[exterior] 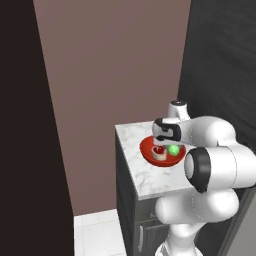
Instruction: Take the fish, corn, and steak from the freezer and place them in the bowl on the counter.
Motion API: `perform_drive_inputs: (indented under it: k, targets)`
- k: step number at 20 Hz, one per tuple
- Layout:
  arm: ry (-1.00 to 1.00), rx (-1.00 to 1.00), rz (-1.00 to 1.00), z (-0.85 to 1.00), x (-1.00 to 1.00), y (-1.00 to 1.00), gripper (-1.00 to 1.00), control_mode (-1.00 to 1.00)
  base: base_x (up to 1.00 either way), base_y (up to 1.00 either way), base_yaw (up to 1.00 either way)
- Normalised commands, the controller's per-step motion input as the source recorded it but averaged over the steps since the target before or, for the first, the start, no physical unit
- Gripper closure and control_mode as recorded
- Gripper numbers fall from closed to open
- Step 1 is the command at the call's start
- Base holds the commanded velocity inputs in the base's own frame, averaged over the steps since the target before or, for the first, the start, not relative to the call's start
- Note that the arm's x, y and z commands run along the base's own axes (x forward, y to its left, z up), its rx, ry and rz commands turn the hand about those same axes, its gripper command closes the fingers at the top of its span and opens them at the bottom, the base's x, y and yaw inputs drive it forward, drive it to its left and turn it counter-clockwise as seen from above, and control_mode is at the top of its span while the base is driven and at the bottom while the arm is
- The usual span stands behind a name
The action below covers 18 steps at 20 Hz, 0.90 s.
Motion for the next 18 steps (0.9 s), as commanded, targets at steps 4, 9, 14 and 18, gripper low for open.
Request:
perform_drive_inputs:
  k: [4,9,14,18]
  targets:
    - [-0.05,0.00,0.04,-0.04,0.00,0.09,-1.00,-1.00,0.00,0.00,0.00]
    - [-0.01,0.00,0.04,-0.03,0.00,0.00,-1.00,-1.00,0.00,0.00,0.00]
    - [0.00,0.00,0.04,-0.02,0.00,0.00,-1.00,-1.00,0.00,0.00,0.00]
    - [0.00,0.00,0.01,0.00,0.00,0.00,-1.00,-1.00,0.00,0.00,0.00]
